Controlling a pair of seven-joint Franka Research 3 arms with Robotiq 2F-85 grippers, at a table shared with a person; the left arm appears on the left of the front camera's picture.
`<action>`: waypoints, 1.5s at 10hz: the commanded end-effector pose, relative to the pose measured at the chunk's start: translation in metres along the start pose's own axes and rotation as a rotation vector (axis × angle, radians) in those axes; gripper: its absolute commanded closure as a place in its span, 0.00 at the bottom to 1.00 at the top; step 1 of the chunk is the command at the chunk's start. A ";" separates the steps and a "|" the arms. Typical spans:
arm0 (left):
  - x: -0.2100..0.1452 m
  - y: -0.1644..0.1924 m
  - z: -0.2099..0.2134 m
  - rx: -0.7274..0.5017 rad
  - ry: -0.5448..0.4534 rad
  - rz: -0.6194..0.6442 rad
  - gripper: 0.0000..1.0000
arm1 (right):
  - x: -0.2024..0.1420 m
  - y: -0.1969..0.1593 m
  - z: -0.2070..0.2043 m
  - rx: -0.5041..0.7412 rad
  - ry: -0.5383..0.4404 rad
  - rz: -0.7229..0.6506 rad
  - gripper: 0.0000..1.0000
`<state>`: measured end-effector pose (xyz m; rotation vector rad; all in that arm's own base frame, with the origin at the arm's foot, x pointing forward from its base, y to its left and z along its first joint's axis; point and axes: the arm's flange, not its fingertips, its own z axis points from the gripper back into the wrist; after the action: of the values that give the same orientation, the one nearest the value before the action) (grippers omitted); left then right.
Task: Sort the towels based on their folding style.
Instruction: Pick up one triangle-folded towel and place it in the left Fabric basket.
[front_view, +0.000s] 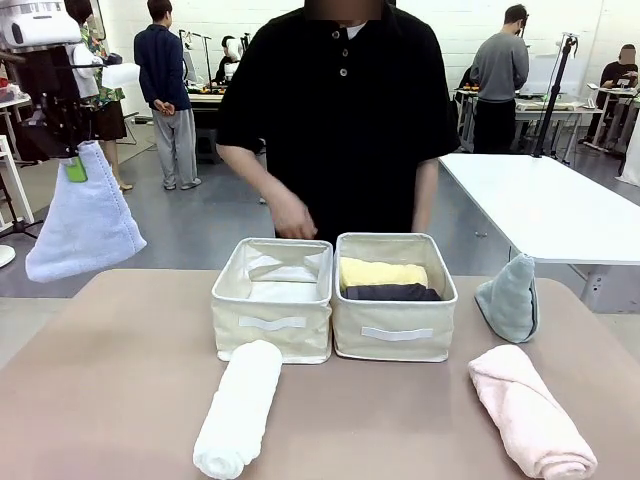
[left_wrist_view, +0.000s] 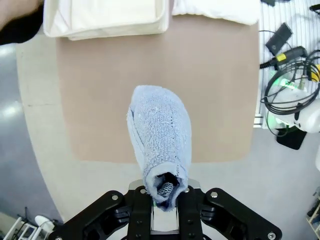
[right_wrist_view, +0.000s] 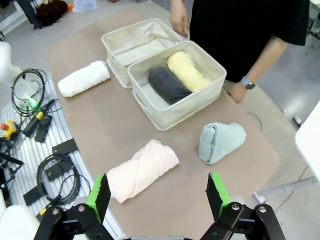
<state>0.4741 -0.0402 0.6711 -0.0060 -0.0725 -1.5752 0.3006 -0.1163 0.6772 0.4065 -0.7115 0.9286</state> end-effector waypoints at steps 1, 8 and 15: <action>0.046 -0.040 0.025 0.144 0.012 -0.046 0.85 | -0.002 0.000 -0.005 0.005 -0.028 0.010 0.00; -0.098 -0.074 0.003 -0.015 -0.127 -0.004 0.85 | -0.002 0.000 -0.005 0.005 -0.028 0.010 0.00; -0.080 -0.052 0.003 -0.050 -0.088 -0.011 0.85 | -0.002 0.000 -0.005 0.005 -0.028 0.010 0.00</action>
<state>0.4169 0.0401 0.6607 -0.1104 -0.0962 -1.6006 0.3003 -0.1163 0.6774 0.4048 -0.7115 0.9282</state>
